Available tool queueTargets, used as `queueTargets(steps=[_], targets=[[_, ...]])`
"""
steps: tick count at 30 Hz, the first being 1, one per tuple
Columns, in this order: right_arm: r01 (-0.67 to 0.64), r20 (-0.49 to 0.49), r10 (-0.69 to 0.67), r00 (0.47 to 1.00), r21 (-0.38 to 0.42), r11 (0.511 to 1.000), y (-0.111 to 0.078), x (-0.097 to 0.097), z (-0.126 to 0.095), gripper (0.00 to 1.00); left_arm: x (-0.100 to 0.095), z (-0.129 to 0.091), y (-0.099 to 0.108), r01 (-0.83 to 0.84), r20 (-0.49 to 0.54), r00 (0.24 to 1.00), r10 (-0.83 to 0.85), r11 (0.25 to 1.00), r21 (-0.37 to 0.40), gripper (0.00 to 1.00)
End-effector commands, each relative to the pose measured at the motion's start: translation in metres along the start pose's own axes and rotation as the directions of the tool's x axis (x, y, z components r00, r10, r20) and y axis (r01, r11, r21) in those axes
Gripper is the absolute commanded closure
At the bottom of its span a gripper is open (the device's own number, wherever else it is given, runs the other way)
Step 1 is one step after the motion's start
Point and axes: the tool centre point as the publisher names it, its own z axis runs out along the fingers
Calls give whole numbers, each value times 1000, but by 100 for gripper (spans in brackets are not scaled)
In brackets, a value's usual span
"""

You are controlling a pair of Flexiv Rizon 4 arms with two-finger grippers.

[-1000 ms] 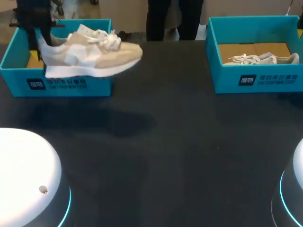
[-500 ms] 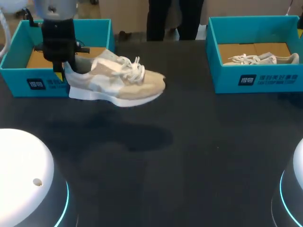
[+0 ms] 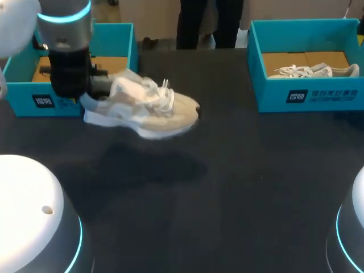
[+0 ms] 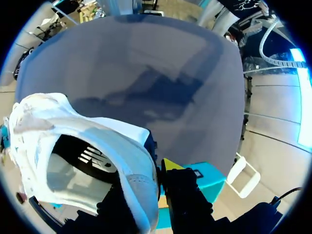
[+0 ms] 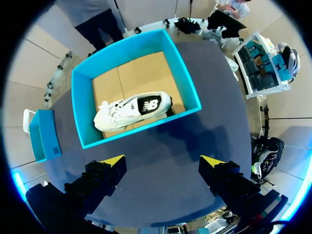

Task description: Take the shoe out of the shoebox, open the shoe tongue, remove and reinsert the insole, then place the shoe into the shoebox

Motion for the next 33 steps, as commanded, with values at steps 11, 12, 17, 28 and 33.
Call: queueTargets(steps=[11, 12, 17, 28, 33], targets=[[-1, 0, 1, 1000, 0, 1000, 0, 0, 0, 0, -91, 30, -73, -74, 0, 997, 75, 989, -130, 100], [-1, 0, 1, 1000, 0, 1000, 0, 0, 0, 0, -98, 31, -78, -80, 5, 997, 81, 990, -117, 100], [-1, 0, 1, 1000, 0, 1000, 0, 0, 0, 0, -128, 34, -102, -99, 26, 995, 101, 992, -77, 100], [-1, 0, 1, 1000, 0, 1000, 0, 0, 0, 0, -128, 34, -102, -99, 26, 995, 101, 992, -77, 100], [-1, 0, 1, 1000, 0, 1000, 0, 0, 0, 0, -133, 41, -107, -101, 12, 995, 101, 993, -61, 100]])
